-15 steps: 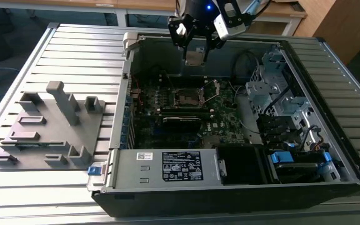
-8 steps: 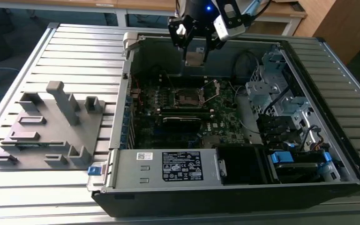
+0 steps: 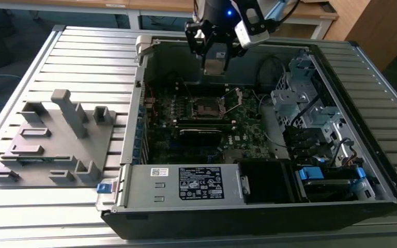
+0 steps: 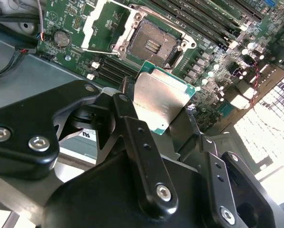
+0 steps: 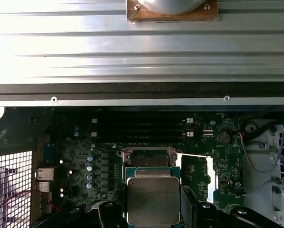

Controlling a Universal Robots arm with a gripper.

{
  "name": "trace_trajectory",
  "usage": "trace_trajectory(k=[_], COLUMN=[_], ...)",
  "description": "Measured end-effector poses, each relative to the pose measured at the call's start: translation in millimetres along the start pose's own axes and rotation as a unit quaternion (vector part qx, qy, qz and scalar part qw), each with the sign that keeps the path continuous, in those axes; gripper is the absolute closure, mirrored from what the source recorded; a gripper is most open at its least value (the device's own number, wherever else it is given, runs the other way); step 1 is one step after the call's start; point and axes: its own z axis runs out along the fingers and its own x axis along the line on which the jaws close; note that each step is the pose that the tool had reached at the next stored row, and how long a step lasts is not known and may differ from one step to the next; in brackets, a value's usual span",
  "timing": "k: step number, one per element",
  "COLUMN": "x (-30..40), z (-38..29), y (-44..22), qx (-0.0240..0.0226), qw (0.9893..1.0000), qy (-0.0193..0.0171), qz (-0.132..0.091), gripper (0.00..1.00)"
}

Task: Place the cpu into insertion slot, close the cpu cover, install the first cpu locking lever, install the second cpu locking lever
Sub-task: 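Place the cpu into insertion slot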

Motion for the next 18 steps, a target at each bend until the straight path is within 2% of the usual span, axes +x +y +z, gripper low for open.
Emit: trace_trajectory(k=[13,18], x=[0.0,-0.1], z=[3.0,6.4], y=[-0.3,-0.6], qx=[-0.0001,0.0], qw=[1.0,1.0], qy=[0.0,0.0], qz=[0.0,0.0], gripper=[0.46,0.46])
